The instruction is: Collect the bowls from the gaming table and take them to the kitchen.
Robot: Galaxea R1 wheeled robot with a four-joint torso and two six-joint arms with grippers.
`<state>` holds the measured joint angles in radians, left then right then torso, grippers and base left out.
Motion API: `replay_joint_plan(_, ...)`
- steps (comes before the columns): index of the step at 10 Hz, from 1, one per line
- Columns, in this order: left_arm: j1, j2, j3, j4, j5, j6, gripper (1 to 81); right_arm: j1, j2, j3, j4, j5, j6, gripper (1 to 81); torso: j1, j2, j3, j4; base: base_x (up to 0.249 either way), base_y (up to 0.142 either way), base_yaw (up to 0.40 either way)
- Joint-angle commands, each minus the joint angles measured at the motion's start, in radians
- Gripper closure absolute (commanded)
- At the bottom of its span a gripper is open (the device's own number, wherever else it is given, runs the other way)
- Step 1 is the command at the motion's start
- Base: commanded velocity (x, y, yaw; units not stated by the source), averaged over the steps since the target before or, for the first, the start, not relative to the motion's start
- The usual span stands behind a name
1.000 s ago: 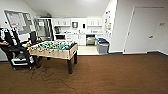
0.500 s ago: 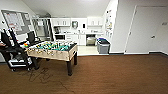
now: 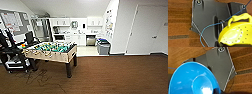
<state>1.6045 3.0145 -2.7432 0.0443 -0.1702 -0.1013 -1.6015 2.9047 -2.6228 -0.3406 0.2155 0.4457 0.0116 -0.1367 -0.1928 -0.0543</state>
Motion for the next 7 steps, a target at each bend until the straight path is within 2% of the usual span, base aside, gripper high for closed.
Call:
replay_joint_plan(1,-0.028,0.0,0.0,-0.001,0.052,0.005,81.1,0.034,-0.016,0.0,-0.014,-0.039,-0.001,81.1,0.0,0.0,0.0,0.0,0.174,-0.072,0.0)
replay_joint_plan(7,-0.027,0.0,0.0,-0.001,0.052,0.005,81.1,0.034,-0.014,0.0,-0.018,-0.041,0.001,81.1,0.0,0.0,0.0,0.0,0.174,-0.072,0.0)
